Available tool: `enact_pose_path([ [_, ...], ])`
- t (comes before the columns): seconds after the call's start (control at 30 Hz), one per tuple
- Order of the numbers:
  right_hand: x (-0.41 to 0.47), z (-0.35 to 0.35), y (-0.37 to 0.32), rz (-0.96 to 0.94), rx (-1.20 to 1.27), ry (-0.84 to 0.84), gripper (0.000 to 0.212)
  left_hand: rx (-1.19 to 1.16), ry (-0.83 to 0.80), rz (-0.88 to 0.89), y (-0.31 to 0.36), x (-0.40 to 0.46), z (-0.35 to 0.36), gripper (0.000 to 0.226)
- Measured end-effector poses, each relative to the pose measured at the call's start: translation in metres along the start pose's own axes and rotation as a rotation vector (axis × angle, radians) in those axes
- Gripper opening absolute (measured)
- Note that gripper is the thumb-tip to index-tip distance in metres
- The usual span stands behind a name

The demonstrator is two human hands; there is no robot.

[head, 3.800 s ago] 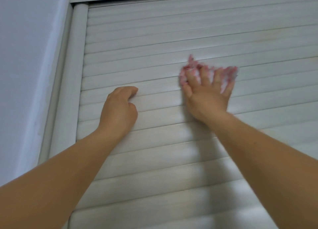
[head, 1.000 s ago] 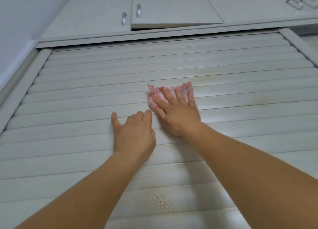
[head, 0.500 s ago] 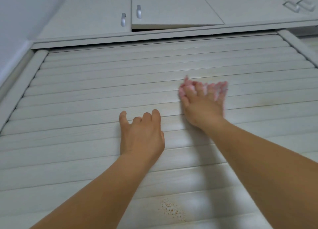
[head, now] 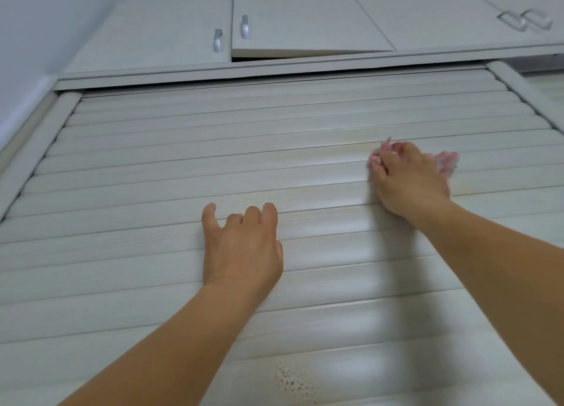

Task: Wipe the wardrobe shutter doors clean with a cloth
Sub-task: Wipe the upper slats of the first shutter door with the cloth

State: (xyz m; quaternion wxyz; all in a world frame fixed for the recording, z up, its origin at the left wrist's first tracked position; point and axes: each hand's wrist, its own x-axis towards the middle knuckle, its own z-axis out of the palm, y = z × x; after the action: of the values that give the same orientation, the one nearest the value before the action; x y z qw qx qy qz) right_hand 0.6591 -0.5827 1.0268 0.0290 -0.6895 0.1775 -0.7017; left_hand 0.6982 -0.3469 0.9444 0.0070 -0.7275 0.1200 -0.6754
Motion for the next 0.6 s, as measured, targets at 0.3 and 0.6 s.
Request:
enact_pose_path([
  [0.3,-0.02,0.0,-0.092,-0.447,0.111,-0.048,0.043,-0.018,0.037,-0.063,0.017,0.027,-0.005,0.033],
  [0.6,0.033,-0.007,0.043,-0.155,-0.007,-0.019,0.058,-0.294,-0.034,-0.087,0.025,0.054,-0.009,0.012],
])
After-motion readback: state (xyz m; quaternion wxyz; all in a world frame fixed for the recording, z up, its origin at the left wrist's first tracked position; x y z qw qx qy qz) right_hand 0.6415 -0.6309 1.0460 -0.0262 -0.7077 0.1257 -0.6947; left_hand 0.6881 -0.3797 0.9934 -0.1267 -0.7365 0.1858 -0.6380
